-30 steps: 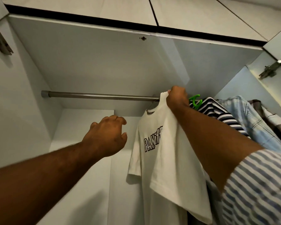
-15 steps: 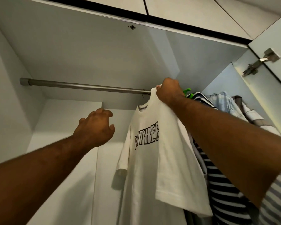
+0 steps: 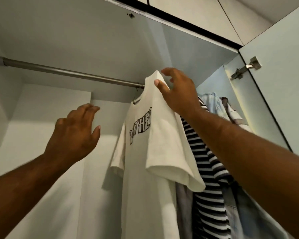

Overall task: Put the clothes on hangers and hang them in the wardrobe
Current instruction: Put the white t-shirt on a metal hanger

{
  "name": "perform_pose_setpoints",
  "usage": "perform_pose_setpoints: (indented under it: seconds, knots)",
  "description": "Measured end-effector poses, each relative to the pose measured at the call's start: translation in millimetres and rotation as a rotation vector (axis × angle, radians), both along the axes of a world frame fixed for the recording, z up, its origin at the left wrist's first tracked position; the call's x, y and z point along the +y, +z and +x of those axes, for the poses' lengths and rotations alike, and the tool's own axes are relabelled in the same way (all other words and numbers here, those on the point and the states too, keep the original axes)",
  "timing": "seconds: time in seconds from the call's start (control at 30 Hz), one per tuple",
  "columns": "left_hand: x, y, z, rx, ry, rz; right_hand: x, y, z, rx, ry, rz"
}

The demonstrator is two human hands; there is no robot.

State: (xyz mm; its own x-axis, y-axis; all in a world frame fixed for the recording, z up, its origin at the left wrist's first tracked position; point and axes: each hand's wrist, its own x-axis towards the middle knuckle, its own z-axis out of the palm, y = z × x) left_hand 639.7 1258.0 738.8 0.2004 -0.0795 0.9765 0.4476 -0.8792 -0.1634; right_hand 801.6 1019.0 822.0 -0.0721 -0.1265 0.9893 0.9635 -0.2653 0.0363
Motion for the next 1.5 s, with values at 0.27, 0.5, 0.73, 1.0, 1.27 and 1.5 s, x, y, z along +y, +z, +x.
perform_pose_setpoints:
  seconds: [0.27,0.5,0.73,1.0,1.27,1.5]
  knots:
    - [-61.7,-103.0,0.9,0.093,-0.203,-0.076,-77.4,-151.5,-22.3,0.058,0.075,-0.145]
    - [-159.3,-209.0,9.6,0.17,-0.334,-0.042,-158.5,-303.9,-18.4,0.176,0.099,-0.345]
    - [-332.5,-406.1,50.9,0.509,-0.58,-0.219,-348.9,-522.7,-24.1,0.685,-0.115,-0.557]
    - [-557.7,-557.0,91.0,0.99,-0.954,-0.41,-594.6,-679.5,-105.6,1.256,-0.489,-0.441]
    - [-772.2,-627.9,110.7,1.274,-1.381,-0.218,-767.6,-739.0,-198.7,1.511,-0.931,-0.167]
    - [-912.2,-666.5,130.6,1.414,-1.681,-0.047,-846.6,-771.7,-261.9,1.728,-1.249,0.1]
